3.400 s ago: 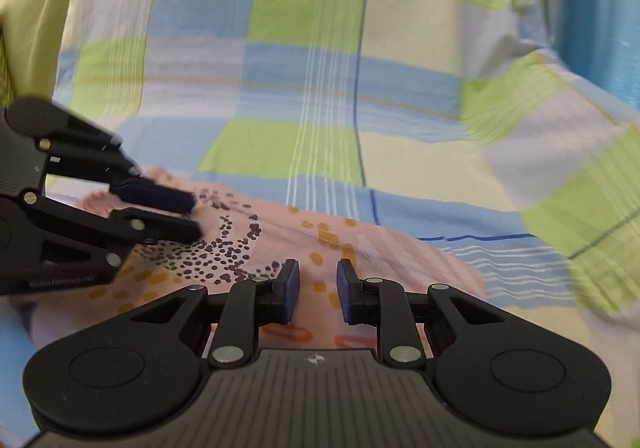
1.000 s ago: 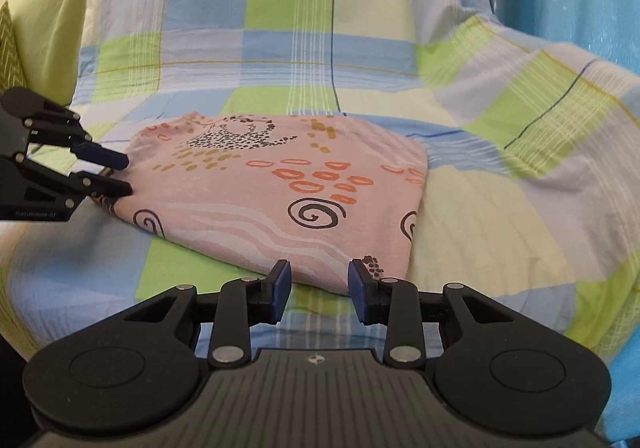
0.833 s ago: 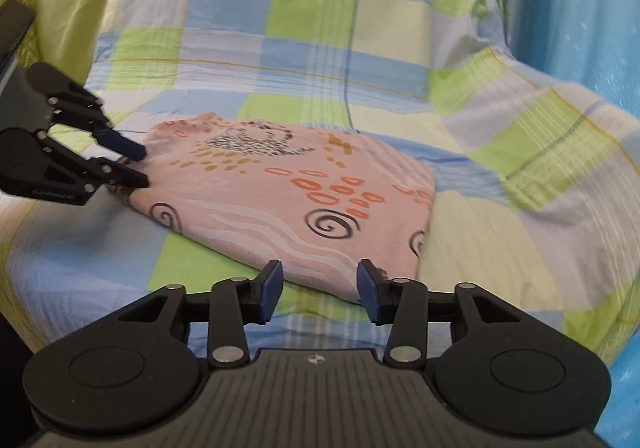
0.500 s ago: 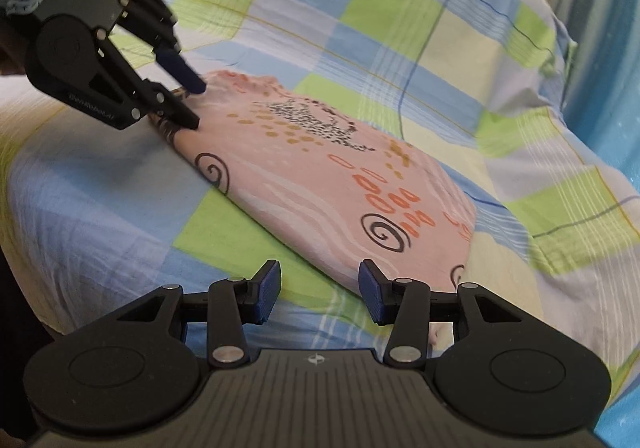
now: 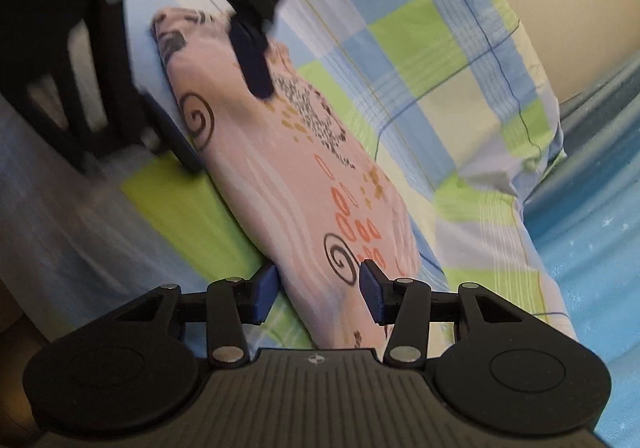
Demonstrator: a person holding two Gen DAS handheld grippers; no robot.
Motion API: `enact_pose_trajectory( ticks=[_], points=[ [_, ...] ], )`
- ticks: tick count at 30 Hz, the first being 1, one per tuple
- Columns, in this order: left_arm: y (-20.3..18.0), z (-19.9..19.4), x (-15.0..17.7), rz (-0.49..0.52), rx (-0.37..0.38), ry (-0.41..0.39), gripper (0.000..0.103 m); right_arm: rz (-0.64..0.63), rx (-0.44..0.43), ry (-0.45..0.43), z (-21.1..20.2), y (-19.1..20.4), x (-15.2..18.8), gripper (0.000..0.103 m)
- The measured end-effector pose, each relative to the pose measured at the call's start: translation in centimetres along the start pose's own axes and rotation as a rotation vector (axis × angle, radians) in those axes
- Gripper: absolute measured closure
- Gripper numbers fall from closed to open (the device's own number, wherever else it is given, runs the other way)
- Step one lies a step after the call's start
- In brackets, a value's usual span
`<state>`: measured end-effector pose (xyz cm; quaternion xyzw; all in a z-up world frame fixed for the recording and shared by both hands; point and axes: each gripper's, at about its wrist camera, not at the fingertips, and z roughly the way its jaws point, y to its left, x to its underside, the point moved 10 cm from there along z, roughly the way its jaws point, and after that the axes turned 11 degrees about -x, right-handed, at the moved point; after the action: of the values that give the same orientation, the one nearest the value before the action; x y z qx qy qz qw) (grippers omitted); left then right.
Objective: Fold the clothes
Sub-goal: 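Grasp both ends of the folded pants with both grippers and lift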
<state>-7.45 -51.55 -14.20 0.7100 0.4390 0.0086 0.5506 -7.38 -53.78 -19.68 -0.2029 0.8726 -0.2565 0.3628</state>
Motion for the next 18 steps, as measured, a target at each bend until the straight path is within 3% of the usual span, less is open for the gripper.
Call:
enact_pose_trajectory(
  ticks=[2, 6, 9, 15, 18],
  points=[
    [0.1, 0.4, -0.1, 0.022, -0.018, -0.022, 0.053, 0.015, -0.048, -0.047, -0.2, 0.2, -0.7, 0.056],
    [1.7, 0.3, 2.2, 0.057, -0.072, -0.009, 0.052, -0.133, 0.004, -0.032, 0.5, 0.7, -0.6, 0.056],
    [2.8, 0.2, 3.9, 0.083, -0.111, 0.012, 0.052, -0.174, 0.048, -0.026, 1.1, 0.2, -0.4, 0.056],
    [2.3, 1.1, 2.6, 0.086, -0.140, -0.003, 0.056, -0.257, 0.079, -0.072, 2.6, 0.6, -2.1, 0.053],
    [2.2, 1.5, 2.3, 0.080, -0.140, -0.010, 0.057, -0.222, 0.098, -0.045, 3.0, -1.0, -1.8, 0.053]
  ],
)
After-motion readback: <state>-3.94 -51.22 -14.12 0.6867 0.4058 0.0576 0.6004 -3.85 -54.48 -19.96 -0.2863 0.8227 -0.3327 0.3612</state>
